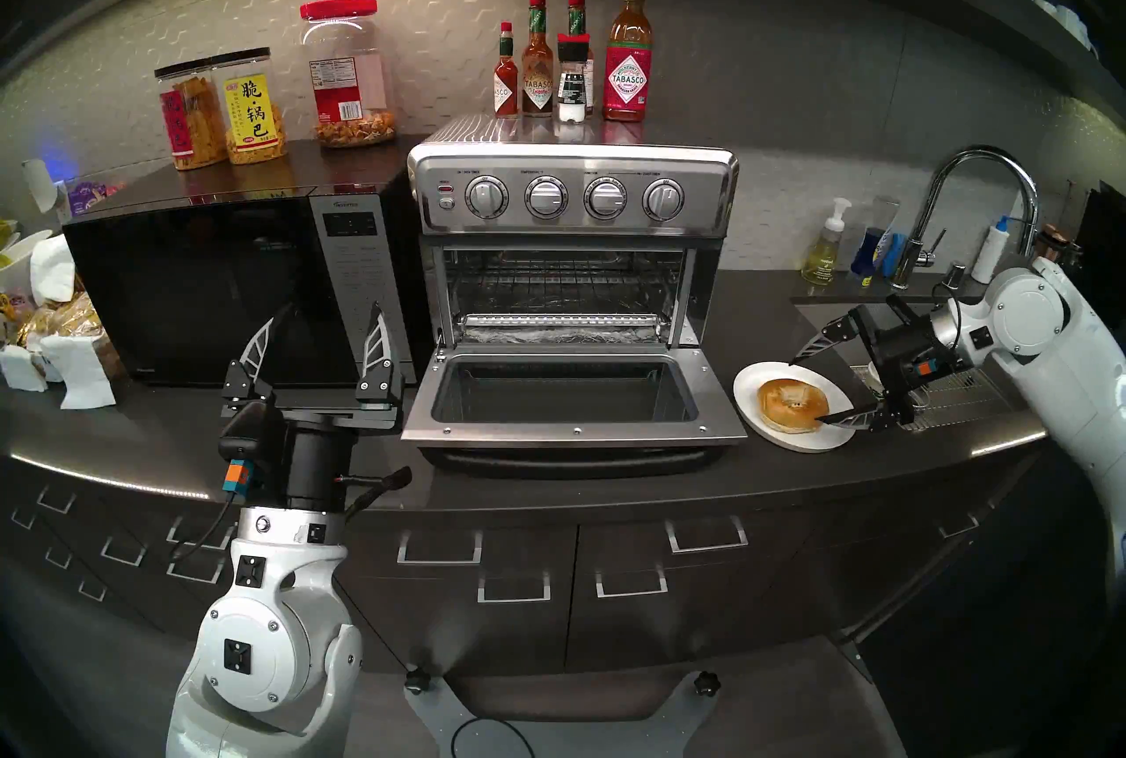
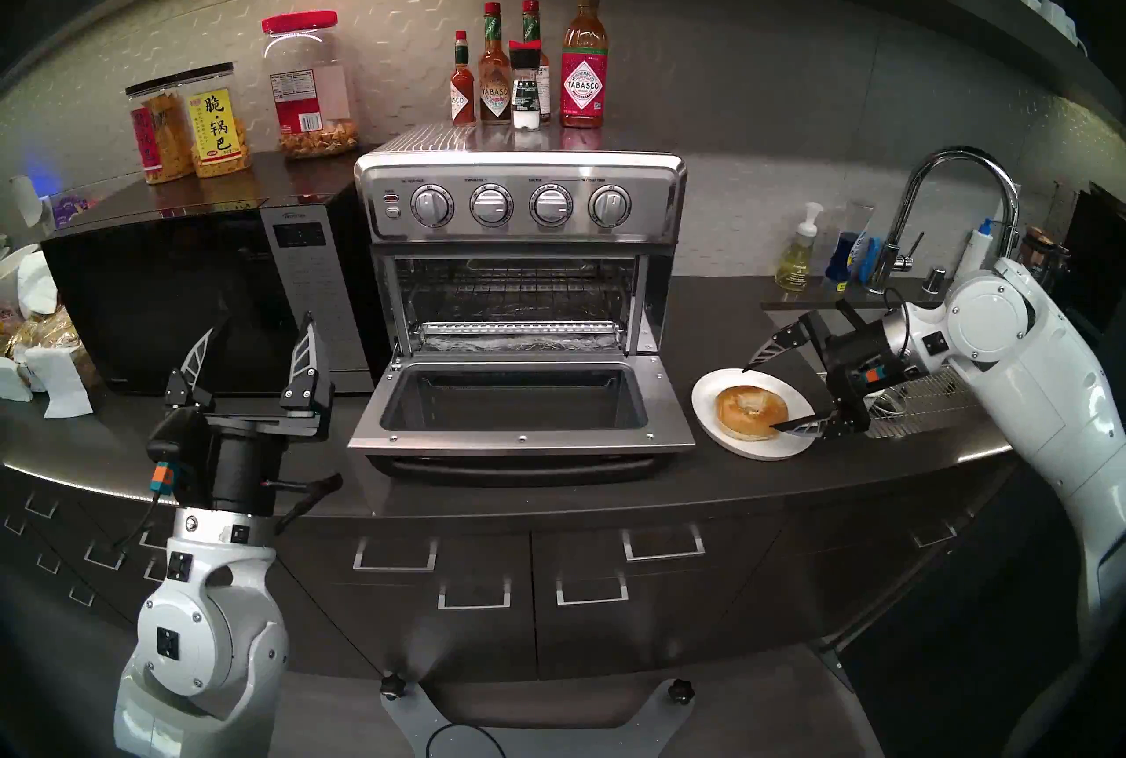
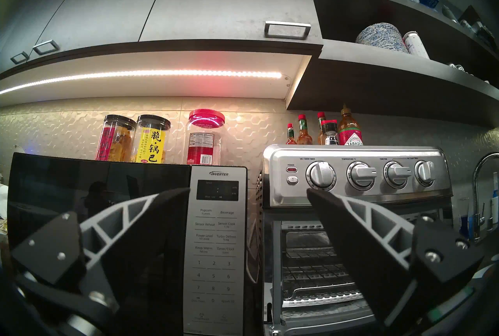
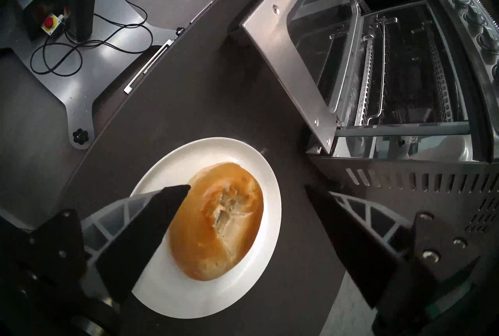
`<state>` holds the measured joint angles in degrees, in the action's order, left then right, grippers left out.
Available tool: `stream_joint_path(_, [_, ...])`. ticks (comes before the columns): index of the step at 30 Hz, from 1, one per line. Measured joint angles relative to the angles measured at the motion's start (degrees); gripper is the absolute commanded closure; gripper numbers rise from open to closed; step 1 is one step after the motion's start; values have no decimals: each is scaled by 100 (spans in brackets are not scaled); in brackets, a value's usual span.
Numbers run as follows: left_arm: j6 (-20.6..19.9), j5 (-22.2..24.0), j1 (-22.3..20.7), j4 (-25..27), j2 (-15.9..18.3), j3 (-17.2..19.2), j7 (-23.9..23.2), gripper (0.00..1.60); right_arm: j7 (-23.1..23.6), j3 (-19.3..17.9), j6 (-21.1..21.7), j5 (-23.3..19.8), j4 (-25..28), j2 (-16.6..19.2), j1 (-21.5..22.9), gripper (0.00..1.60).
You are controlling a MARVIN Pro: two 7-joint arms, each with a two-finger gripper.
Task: Open the oven and place the bagel inside on the rack
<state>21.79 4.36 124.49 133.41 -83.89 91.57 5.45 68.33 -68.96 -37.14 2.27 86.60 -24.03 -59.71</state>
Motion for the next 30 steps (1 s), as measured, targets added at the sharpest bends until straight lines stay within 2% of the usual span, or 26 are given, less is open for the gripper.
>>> stream_joint_path(9, [0,0,0,0,0,0,0,0,-170,595,-168,72,-244,102,456,0])
stream_joint_path(23, [0,0,0,0,0,0,0,0,-549,1435,-540,-122,-441,641,854,0])
stream_joint_path(30, [0,0,0,0,0,0,0,0,-668,1790,-647,-227,-350,848,1085,0])
